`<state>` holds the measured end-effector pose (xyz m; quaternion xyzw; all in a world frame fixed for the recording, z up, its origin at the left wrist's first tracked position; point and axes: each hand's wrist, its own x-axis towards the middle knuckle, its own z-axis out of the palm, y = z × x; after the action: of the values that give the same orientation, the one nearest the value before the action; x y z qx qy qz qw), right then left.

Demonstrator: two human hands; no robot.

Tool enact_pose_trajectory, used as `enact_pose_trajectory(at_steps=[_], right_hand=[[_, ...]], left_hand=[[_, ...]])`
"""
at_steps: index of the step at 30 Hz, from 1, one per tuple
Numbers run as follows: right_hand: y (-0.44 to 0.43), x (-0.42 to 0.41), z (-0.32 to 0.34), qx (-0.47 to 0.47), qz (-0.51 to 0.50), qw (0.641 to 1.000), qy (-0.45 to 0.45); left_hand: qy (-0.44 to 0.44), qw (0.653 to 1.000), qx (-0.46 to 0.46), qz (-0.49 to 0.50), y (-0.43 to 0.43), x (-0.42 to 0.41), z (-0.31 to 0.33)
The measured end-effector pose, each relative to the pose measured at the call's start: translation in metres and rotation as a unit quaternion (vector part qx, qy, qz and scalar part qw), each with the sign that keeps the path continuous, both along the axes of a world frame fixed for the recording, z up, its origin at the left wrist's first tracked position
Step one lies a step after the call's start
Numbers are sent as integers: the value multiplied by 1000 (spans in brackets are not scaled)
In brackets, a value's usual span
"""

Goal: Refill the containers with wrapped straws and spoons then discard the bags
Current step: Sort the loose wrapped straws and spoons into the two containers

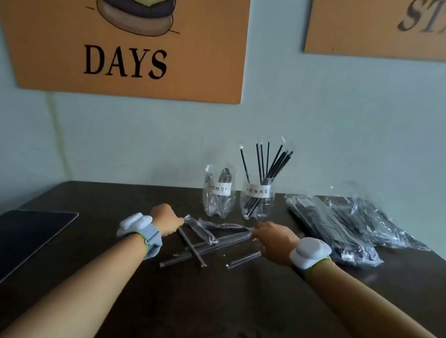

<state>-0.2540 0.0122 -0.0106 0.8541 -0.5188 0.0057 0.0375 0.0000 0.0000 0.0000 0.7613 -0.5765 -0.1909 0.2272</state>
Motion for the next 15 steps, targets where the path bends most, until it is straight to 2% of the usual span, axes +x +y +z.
enact_pose_trajectory(at_steps=[1,7,15], right_hand=[[-2,3,-3,9,-6,999,30],[-22,8,-20,38,2,996,81],[-31,14,-21,48,20,993,105]], left_hand=[[-16,1000,11,0,-2,1,-3],[-95,993,70,-8,-19,-10,-16],[-64,989,132,12,-36,-7,-33]])
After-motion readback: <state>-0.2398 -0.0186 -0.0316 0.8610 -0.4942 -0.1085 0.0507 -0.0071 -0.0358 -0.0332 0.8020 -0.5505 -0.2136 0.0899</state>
